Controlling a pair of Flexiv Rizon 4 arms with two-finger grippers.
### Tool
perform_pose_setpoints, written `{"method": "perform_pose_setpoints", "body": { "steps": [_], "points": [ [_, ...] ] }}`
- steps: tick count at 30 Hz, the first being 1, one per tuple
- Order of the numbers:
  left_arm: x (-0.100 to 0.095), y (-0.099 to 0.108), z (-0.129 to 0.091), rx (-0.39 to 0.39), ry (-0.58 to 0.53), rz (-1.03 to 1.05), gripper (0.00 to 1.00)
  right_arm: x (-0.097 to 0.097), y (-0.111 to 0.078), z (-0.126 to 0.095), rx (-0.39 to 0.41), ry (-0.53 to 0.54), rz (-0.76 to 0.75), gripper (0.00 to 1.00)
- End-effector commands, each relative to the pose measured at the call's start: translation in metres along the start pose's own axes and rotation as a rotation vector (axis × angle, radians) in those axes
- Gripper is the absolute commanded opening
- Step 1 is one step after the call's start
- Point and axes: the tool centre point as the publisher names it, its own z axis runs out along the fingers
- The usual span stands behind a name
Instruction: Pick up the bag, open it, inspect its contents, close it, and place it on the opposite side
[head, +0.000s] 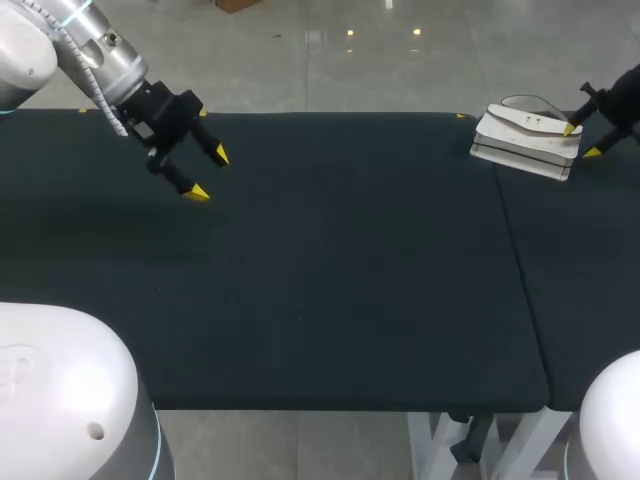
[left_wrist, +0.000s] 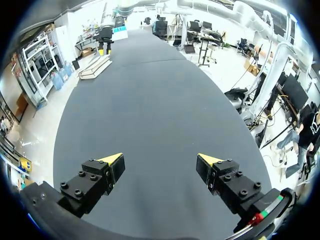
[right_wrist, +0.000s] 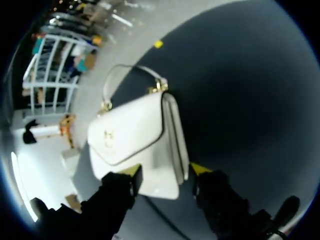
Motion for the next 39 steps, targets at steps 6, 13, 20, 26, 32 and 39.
{"method": "perform_pose_setpoints", "body": {
  "steps": [6,13,20,26,32,39],
  "points": [
    [-0.001,0.001,0.001,0.002,0.001,0.001,1.0,-0.003,0.004,0.007,0.009,0.051,0.012,0.5],
    [-0.001,0.001,0.001,0.002,0.001,0.001,1.0,0.001,0.002,0.016,0.03,0.093,0.015,0.41],
    [-0.001,0.001,0.001,0.002,0.001,0.001,1.0,0.007,-0.001,0.023,0.054,0.141,0.002,0.0],
    [-0.001,0.001,0.001,0.002,0.001,0.001,1.0,0.011,-0.008,0.027,0.079,0.173,-0.022,0.0],
    [-0.001,0.001,0.001,0.002,0.001,0.001,1.0,0.023,-0.025,0.033,0.135,0.216,-0.084,0.0],
    [-0.001,0.001,0.001,0.002,0.001,0.001,1.0,0.034,-0.045,0.039,0.181,0.224,-0.146,0.0]
  ]
}}
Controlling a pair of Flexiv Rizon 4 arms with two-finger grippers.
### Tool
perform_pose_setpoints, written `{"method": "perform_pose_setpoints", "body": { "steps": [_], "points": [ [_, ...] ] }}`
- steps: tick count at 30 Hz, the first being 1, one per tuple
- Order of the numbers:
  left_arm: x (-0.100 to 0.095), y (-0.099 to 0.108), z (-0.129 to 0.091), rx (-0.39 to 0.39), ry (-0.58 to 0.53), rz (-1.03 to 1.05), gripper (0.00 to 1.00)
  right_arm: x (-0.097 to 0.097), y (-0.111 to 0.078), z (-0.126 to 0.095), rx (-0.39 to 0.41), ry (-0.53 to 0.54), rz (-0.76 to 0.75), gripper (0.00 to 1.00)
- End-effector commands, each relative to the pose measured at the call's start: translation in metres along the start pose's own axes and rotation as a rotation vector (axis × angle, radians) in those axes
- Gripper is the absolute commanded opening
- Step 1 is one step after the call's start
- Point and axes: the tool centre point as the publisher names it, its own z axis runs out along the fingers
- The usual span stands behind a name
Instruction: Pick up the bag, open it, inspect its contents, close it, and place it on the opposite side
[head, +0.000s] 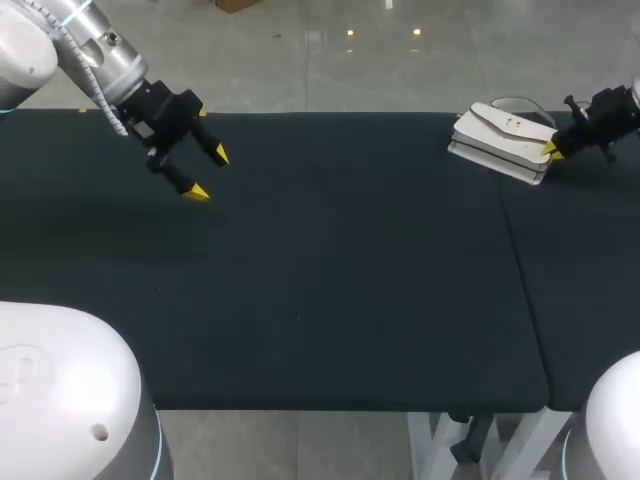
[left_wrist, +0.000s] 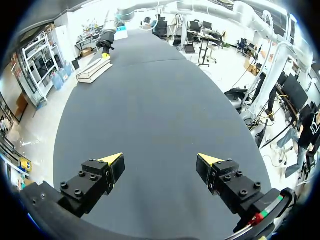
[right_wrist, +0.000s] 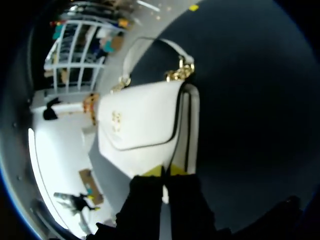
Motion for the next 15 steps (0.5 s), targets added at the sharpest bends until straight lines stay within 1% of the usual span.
{"method": "perform_pose_setpoints", "body": {
  "steps": [1,5,11,13,14,15],
  "points": [
    [-0.0009,0.001,0.0008,0.003,0.0,0.001,1.0,0.0034,-0.0002,0.0052,0.035,-0.002,-0.01,0.0],
    [-0.0009,0.001,0.0008,0.003,0.0,0.001,1.0,0.0035,-0.0037,0.0062,0.04,-0.004,-0.016,0.0],
    [-0.0009,0.001,0.0008,0.003,0.0,0.001,1.0,0.0047,-0.0076,0.001,0.063,0.007,-0.038,0.0],
    [-0.0009,0.001,0.0008,0.003,0.0,0.001,1.0,0.0048,-0.0083,-0.0005,0.063,0.004,-0.044,0.06],
    [-0.0009,0.001,0.0008,0.003,0.0,0.001,1.0,0.0045,-0.0084,-0.0011,0.063,0.004,-0.045,0.05],
    [-0.0009,0.001,0.0008,0.003,0.0,0.001,1.0,0.0037,-0.0085,-0.0022,0.061,0.002,-0.042,0.07]
  ]
}}
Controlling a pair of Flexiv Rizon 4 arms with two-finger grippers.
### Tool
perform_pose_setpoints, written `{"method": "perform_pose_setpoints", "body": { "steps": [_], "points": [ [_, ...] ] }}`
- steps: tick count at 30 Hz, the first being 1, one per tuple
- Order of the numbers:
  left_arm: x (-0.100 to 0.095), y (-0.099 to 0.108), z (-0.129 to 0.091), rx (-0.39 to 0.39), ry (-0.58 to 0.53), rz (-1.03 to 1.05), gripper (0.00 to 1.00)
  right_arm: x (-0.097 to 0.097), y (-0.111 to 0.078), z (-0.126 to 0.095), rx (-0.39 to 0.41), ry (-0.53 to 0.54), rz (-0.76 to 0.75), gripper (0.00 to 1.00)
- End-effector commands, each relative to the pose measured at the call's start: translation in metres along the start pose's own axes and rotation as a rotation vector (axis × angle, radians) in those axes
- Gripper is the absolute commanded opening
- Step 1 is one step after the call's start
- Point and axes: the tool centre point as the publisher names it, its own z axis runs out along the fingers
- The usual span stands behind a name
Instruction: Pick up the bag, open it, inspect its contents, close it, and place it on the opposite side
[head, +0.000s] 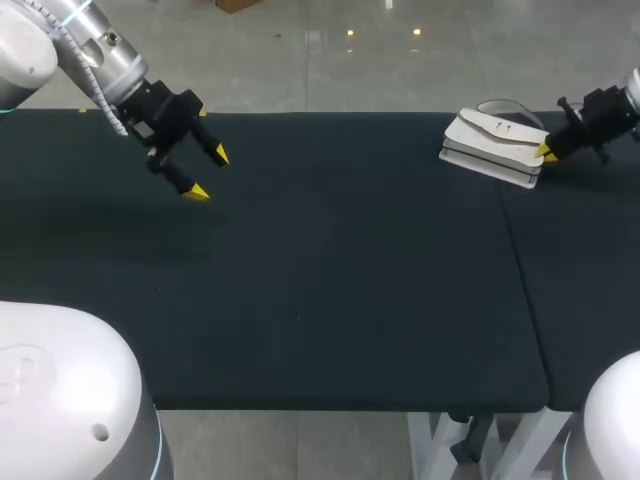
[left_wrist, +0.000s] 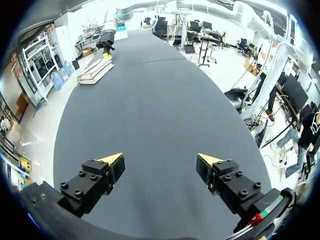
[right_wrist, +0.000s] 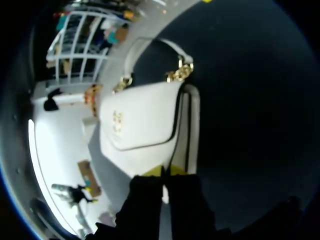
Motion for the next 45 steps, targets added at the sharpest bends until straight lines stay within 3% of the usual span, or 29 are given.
{"method": "perform_pose_setpoints", "body": {
  "steps": [1,2,4,8,20,31,34,35,36,45],
  "points": [
    [-0.001,0.001,0.001,0.003,0.0,0.001,1.0,-0.002,0.004,-0.004,0.012,-0.002,0.004,0.1],
    [-0.001,0.001,0.001,0.003,0.0,0.001,1.0,-0.004,0.005,-0.005,0.002,-0.003,0.019,0.27],
    [-0.001,0.001,0.001,0.003,0.0,0.001,1.0,-0.006,0.007,-0.006,-0.006,-0.004,0.034,0.43],
    [-0.001,0.001,0.001,0.003,0.0,0.001,1.0,-0.007,0.013,-0.005,-0.019,-0.009,0.053,0.49],
    [-0.001,0.001,0.001,0.003,0.0,0.001,1.0,-0.006,0.021,-0.007,-0.072,0.016,0.143,0.26],
    [-0.001,0.001,0.001,0.003,0.0,0.001,1.0,0.0,0.011,-0.004,-0.083,0.022,0.191,0.3],
    [-0.001,0.001,0.001,0.003,0.0,0.001,1.0,0.004,0.008,-0.002,-0.085,0.025,0.188,0.2],
    [-0.001,0.001,0.001,0.003,0.0,0.001,1.0,0.005,0.008,0.0,-0.083,0.025,0.187,0.04],
    [-0.001,0.001,0.001,0.003,0.0,0.001,1.0,0.005,0.007,0.002,-0.075,0.032,0.18,0.0],
    [-0.001,0.001,0.001,0.003,0.0,0.001,1.0,0.015,-0.006,0.013,0.004,0.07,0.106,0.0]
  ]
}}
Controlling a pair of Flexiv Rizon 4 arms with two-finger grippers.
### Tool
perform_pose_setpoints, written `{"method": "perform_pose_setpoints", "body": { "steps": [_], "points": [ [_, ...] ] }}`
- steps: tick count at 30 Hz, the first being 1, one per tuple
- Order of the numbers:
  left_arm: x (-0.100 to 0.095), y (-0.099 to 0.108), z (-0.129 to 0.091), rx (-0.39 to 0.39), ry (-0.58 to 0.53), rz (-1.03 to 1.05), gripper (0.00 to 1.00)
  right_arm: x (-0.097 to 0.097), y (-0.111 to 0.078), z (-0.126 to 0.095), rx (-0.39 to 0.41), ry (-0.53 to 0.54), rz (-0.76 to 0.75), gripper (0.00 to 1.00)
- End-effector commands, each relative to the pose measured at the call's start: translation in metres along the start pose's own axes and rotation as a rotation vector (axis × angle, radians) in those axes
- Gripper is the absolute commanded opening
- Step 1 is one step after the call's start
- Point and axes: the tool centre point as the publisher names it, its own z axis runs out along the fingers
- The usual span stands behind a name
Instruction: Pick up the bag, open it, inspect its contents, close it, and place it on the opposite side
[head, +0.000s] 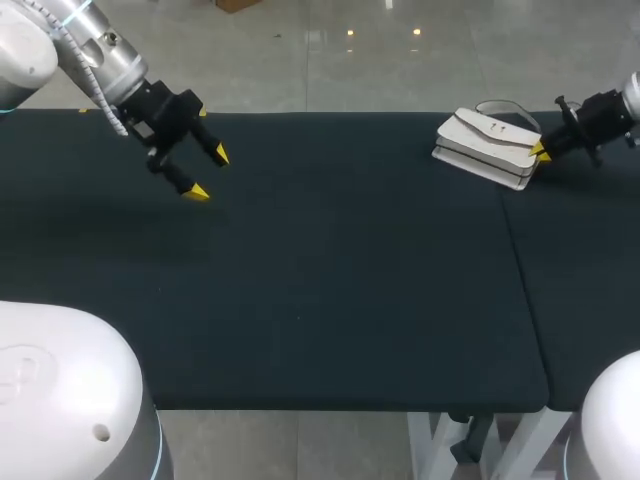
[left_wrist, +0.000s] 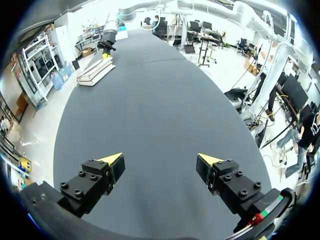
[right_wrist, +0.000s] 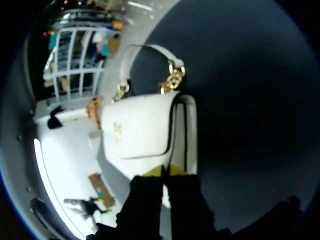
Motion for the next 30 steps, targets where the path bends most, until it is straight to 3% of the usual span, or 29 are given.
{"method": "perform_pose_setpoints", "body": {
  "steps": [1,14,24,30],
  "points": [
    [-0.001,0.001,0.001,0.003,0.0,0.001,1.0,0.002,-0.001,0.003,0.05,0.018,-0.03,0.0],
    [-0.001,0.001,0.001,0.003,0.0,0.001,1.0,0.026,-0.035,0.022,0.198,0.046,-0.214,0.0],
    [-0.001,0.001,0.001,0.003,0.0,0.001,1.0,0.038,-0.066,0.039,0.292,-0.006,-0.3,0.0],
    [-0.001,0.001,0.001,0.003,0.0,0.001,1.0,0.038,-0.066,0.039,0.292,-0.006,-0.3,0.0]
  ]
}}
